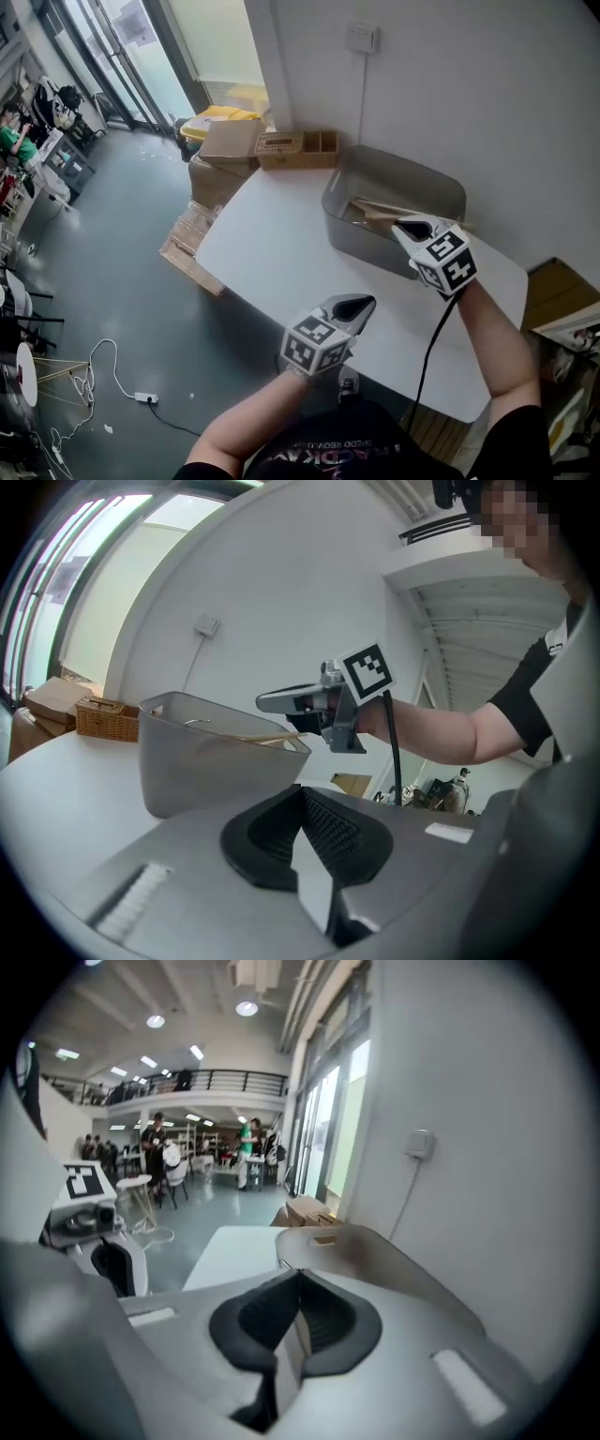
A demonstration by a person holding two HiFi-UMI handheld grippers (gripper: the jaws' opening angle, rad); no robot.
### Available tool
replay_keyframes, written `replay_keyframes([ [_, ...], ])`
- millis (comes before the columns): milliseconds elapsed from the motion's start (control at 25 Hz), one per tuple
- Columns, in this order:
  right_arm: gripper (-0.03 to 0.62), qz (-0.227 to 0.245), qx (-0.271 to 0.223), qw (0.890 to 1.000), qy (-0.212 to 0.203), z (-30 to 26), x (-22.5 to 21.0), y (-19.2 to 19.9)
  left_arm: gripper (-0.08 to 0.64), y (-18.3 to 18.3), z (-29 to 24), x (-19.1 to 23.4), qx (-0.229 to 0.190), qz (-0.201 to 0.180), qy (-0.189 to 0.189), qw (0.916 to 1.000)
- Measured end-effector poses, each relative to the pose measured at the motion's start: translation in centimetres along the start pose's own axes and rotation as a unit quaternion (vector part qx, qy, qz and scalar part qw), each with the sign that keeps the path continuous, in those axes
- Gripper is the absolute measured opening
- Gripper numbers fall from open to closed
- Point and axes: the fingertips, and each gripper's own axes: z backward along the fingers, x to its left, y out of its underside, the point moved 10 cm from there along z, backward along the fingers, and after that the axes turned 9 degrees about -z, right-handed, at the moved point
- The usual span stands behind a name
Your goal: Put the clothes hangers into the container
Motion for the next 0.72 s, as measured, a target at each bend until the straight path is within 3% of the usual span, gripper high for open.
replay_keyframes([
  [200, 0.003, -0.107, -0.063, 0.992, 0.009, 4.1, 5.4, 1.5, 0.006, 0.4, 3.8, -1.2, -0.009, 0.0, 0.019, 0.9998],
  [720, 0.003, -0.248, -0.116, 0.962, 0.019, 9.3, 21.8, 7.9, 0.006, 4.0, 14.0, -5.4, -0.013, -0.001, 0.073, 0.9972],
])
